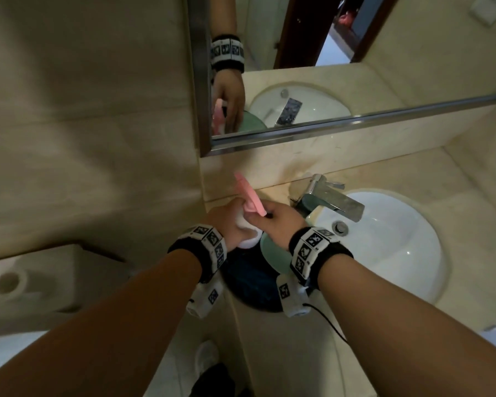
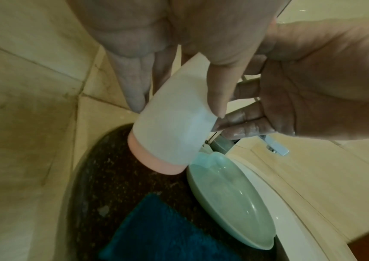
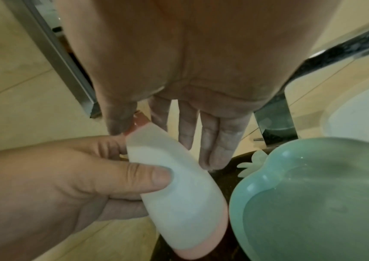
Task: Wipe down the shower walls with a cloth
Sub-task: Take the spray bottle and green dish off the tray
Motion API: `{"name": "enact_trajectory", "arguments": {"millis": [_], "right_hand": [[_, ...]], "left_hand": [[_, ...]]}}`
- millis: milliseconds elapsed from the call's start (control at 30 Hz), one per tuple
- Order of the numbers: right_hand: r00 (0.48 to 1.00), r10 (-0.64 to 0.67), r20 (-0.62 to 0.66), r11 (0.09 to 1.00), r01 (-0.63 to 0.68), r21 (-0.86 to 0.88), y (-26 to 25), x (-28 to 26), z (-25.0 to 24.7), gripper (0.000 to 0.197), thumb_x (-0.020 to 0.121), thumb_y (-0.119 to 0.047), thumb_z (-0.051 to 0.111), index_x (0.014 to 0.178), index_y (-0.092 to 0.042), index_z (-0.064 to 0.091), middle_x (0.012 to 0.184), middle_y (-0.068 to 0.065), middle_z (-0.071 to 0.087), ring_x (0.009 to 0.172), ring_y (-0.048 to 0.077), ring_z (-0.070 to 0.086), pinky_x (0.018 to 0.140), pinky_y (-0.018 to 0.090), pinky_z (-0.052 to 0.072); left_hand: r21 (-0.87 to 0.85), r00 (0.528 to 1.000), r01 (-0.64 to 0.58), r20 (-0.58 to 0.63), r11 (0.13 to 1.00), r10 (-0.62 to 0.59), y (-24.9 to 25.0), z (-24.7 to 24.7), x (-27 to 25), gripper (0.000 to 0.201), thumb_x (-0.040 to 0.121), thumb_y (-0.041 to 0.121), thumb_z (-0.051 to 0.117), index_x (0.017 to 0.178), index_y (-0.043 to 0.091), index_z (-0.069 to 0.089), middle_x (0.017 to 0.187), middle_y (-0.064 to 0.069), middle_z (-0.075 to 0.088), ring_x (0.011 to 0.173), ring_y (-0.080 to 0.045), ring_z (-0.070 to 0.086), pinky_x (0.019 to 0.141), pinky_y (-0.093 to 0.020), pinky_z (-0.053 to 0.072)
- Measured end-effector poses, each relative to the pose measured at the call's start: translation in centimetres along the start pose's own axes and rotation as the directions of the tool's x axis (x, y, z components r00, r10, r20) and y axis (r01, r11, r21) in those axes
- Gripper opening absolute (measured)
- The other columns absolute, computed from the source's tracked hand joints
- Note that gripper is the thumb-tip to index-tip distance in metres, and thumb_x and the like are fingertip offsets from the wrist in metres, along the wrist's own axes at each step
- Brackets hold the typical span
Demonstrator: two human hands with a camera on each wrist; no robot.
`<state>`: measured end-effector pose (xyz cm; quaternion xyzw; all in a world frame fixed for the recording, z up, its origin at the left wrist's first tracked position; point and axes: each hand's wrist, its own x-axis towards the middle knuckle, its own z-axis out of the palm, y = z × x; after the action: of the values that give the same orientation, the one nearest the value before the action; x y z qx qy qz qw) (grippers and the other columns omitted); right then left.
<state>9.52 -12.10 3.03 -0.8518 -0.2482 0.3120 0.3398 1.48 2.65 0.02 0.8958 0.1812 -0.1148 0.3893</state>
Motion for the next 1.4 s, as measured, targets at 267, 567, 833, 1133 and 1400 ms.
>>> {"name": "enact_trajectory", "arguments": {"millis": [267, 567, 833, 1133, 1400], "right_hand": [[0.996, -0.008, -0.089, 0.997, 0.014, 0.072, -2.7, -3.1, -1.4, 0.028, 0.091, -0.051, 0.07, 0.113, -0.032, 0.072, 0.09, -0.017, 0.07, 0.083, 0.003, 0.064, 0.074, 0.024, 0.042], [0.995, -0.094, -0.024, 0.995, 0.093, -0.028, -3.0, -11.6, -1.7, 0.03, 0.089, -0.06, 0.067, 0.105, -0.035, 0.071, 0.09, -0.013, 0.071, 0.082, 0.009, 0.065, 0.07, 0.03, 0.048], [0.997, -0.04, 0.065, 0.999, 0.038, 0.033, 2.3, -21.6, 0.4, 0.041, 0.089, -0.043, 0.074, 0.125, -0.024, 0.068, 0.113, -0.009, 0.071, 0.102, 0.009, 0.065, 0.087, 0.03, 0.05], [0.995, 0.033, 0.095, 0.998, -0.039, 0.058, 7.7, -24.0, 2.1, 0.052, 0.073, -0.054, 0.076, 0.118, -0.028, 0.071, 0.11, -0.011, 0.072, 0.1, 0.011, 0.067, 0.096, 0.043, 0.055], [0.982, 0.168, 0.084, 0.956, -0.183, 0.229, 11.0, -23.5, 3.3, 0.031, 0.089, -0.007, 0.058, 0.103, -0.032, 0.069, 0.121, 0.005, 0.067, 0.108, 0.026, 0.064, 0.094, 0.047, 0.059]], "left_hand": [[0.102, 0.998, -0.06, -0.016, 0.993, 0.062, 2.4, -3.0, -3.2, 0.074, 0.082, 0.049, 0.08, 0.146, 0.031, 0.048, 0.141, 0.005, 0.059, 0.124, -0.021, 0.06, 0.106, -0.042, 0.047], [0.19, 0.999, -0.032, -0.015, 0.981, 0.035, 5.8, -1.6, -12.6, 0.074, 0.089, 0.057, 0.073, 0.15, 0.025, 0.046, 0.135, 0.0, 0.062, 0.121, -0.024, 0.059, 0.094, -0.03, 0.043], [0.174, 0.998, 0.061, 0.004, 0.983, -0.062, 7.5, 6.5, -21.0, 0.068, 0.083, 0.06, 0.077, 0.137, 0.029, 0.053, 0.121, 0.003, 0.068, 0.105, -0.021, 0.066, 0.096, -0.043, 0.056], [0.162, 0.995, 0.076, 0.056, 0.984, -0.086, 6.3, 12.8, -21.7, 0.069, 0.082, 0.058, 0.079, 0.14, 0.032, 0.052, 0.125, 0.007, 0.067, 0.109, -0.02, 0.066, 0.099, -0.043, 0.055], [0.153, 0.993, 0.093, 0.056, 0.984, -0.103, 4.9, 15.7, -20.6, 0.082, 0.087, 0.054, 0.076, 0.155, 0.031, 0.037, 0.143, 0.001, 0.06, 0.123, -0.026, 0.061, 0.102, -0.04, 0.05]]}}
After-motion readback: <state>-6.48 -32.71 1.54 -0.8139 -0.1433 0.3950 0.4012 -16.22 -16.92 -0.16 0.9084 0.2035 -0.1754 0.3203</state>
